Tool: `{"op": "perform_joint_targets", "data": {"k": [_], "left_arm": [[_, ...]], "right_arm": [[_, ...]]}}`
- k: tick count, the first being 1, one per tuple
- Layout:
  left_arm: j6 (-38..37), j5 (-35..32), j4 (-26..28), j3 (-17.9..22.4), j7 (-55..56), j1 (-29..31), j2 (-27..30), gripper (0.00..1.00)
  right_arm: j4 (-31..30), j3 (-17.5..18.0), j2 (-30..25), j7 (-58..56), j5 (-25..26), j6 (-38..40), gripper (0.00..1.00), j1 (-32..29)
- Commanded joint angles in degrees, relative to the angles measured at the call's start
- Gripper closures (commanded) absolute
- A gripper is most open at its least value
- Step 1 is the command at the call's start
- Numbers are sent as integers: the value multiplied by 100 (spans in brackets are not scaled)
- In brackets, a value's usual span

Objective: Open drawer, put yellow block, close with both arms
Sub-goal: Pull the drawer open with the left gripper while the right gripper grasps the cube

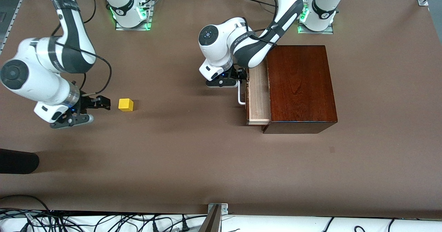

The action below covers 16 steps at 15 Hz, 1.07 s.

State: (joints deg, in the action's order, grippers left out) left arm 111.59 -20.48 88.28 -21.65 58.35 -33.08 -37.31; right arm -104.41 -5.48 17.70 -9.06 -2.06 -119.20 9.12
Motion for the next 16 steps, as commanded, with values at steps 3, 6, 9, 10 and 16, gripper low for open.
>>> {"op": "perform_joint_targets", "data": {"k": [3,6,9,10,16], "left_arm": [[724,194,-733,-182,37,-226,-584,0],[724,194,-751,-182,54,-260,-646,0],[681,176,-855,-173,2,-269,-637,0],[645,124,-952,-164,-7,-269,-593,0],[-398,150,-1128,-217,-16,-235,-277,0]], "right_arm": [[-421,29,251,430,-110,-620,0,116],[-764,38,374,563,-137,-1051,0,142],[-1019,108,471,711,-146,-1289,0,151],[-1115,109,471,765,-146,-1377,0,151],[-1748,117,462,765,-146,-1877,0,142]]}}
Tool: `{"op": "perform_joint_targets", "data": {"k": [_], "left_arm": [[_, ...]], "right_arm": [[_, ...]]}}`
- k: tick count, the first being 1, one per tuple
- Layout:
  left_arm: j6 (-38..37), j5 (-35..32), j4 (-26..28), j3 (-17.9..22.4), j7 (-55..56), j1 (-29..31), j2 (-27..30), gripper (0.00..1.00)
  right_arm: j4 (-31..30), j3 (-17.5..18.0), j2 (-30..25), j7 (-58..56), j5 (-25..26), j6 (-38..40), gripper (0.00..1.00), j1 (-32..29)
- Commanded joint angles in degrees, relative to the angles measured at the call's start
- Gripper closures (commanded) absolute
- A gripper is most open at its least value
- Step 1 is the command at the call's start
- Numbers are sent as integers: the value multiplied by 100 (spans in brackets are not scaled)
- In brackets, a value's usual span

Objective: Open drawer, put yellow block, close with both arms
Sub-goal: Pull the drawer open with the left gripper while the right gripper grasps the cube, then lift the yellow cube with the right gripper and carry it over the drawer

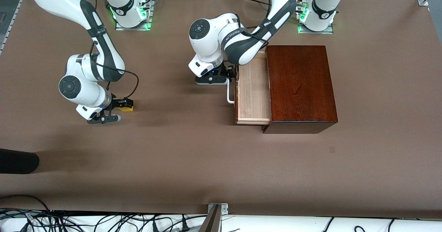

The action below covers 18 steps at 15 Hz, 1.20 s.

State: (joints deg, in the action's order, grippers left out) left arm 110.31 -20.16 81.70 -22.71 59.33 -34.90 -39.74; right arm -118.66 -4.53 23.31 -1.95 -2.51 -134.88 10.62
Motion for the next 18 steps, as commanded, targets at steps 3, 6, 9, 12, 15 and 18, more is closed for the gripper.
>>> {"op": "perform_joint_targets", "data": {"k": [3,6,9,12,15,18], "left_arm": [[-703,118,-470,-102,-124,-35,159,0],[-1195,127,-479,-93,-158,-9,465,0],[-1581,485,-479,-111,-850,438,1036,0],[-2030,794,-479,-119,-1659,1237,1573,0],[-2513,917,-479,-128,-2441,2063,2004,0],[-2655,1118,-488,-128,-3627,3021,2163,0]], "right_arm": [[-456,22,-55,63,-109,-513,0,-7],[-465,22,33,63,-109,-583,16,-7],[-456,22,68,63,-109,-592,49,-7],[-456,22,95,63,-109,-592,72,-7],[-290,40,25,-15,-101,-496,100,-7],[385,250,-72,-86,-83,484,100,1]]}}
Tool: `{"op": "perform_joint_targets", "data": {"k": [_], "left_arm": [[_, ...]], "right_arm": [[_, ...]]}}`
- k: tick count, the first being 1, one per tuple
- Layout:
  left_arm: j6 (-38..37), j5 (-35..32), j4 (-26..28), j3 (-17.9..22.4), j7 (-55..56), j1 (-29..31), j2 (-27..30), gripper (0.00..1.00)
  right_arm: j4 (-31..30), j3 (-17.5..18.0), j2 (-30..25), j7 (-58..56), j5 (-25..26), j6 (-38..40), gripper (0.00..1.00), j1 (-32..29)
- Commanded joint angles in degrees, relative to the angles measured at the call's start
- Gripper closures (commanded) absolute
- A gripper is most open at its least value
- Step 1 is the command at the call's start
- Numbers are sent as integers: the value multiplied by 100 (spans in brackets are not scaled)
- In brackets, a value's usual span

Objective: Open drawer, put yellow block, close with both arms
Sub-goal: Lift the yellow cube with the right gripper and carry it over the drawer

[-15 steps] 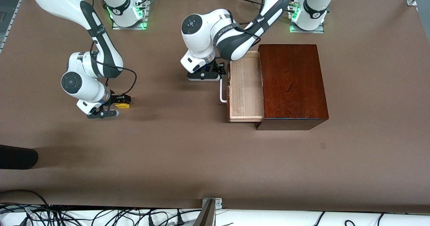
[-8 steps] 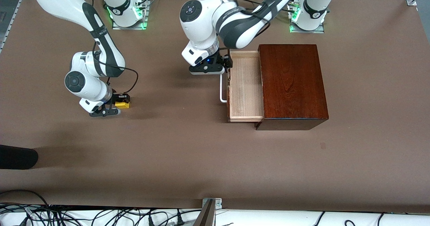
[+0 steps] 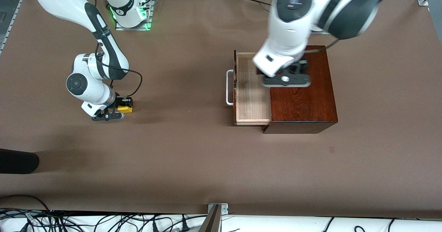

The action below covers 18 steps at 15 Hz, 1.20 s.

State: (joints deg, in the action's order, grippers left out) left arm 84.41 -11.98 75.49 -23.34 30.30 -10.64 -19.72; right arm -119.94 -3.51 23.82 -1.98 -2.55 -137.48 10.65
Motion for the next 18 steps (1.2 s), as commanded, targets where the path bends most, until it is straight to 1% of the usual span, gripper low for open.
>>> {"op": "perform_joint_targets", "data": {"k": [1,2,3,4,6,7,8,9,10,11,12,13,14,17,18], "left_arm": [[-48,493,141,30,-1163,807,258,0],[13,643,193,292,-1541,827,415,0],[40,810,263,678,-1754,783,538,0],[49,1020,342,969,-1869,748,705,0],[197,1224,798,1593,-2097,608,1091,0],[381,1225,1053,1831,-2334,564,1294,0],[618,1233,1177,2042,-2632,546,1435,0],[864,1216,1213,2192,-2835,537,1497,0],[918,1216,1265,2263,-2854,545,1515,0],[910,1216,1475,2368,-2837,546,1663,0],[962,1224,1755,2456,-2846,554,1865,0],[998,1225,1924,2474,-2828,554,1989,0],[963,1216,1951,2475,-2828,580,1999,0],[884,1172,1829,2413,-2837,598,1937,0],[875,1172,1820,2413,-2837,598,1937,0]], "right_arm": [[880,236,-123,-83,-71,1279,100,-1],[1258,359,-115,-83,-62,1798,100,-1],[1558,482,-123,-74,-53,2160,100,-1],[1813,622,-115,-100,-44,2425,100,-1],[2210,956,-115,-205,-62,2812,100,-1],[2342,1158,-123,-232,-71,2919,100,-1],[2517,1404,-123,-258,-71,2946,100,-1],[2676,1737,-115,-285,-62,2946,100,-1],[2799,2045,-115,-276,-36,2946,100,16],[2948,2326,-115,-276,25,2937,100,104],[3097,2468,-80,-328,217,2902,100,313],[3325,2496,-27,-407,446,2902,100,629],[3562,2487,34,-434,596,2919,100,988],[4003,2487,245,-618,878,2841,100,1702],[4291,2478,402,-889,974,2858,100,1956]]}}
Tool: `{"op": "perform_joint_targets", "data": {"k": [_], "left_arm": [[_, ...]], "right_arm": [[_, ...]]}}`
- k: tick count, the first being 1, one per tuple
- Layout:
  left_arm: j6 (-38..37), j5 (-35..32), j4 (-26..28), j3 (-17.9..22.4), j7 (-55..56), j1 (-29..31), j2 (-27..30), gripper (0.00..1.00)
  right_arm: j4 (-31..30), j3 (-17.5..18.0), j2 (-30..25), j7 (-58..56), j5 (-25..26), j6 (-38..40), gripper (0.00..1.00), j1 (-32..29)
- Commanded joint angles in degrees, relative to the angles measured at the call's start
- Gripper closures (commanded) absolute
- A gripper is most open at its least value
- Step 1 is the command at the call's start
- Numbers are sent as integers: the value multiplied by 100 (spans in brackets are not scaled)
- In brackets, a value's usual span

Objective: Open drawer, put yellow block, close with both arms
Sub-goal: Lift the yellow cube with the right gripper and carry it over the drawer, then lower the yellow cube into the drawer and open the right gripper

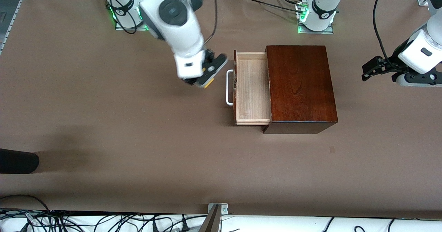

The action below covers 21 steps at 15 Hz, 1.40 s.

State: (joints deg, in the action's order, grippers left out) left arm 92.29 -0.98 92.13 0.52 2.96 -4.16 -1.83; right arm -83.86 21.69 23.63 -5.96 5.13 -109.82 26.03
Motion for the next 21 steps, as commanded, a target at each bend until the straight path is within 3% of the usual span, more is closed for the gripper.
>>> {"op": "perform_joint_targets", "data": {"k": [1,5,10,21], "left_arm": [[70,72,156,27,-103,-49,148,0],[87,63,139,27,-112,-49,139,0],[70,63,130,18,-164,-49,148,0],[44,63,130,18,-112,-49,148,0]], "right_arm": [[931,-42,588,-650,382,101,100,638],[1714,-42,1247,-1020,1103,74,100,1360],[1987,-86,1925,-1302,1402,-232,100,1835],[2005,-95,2427,-1698,1869,-216,100,1862]]}}
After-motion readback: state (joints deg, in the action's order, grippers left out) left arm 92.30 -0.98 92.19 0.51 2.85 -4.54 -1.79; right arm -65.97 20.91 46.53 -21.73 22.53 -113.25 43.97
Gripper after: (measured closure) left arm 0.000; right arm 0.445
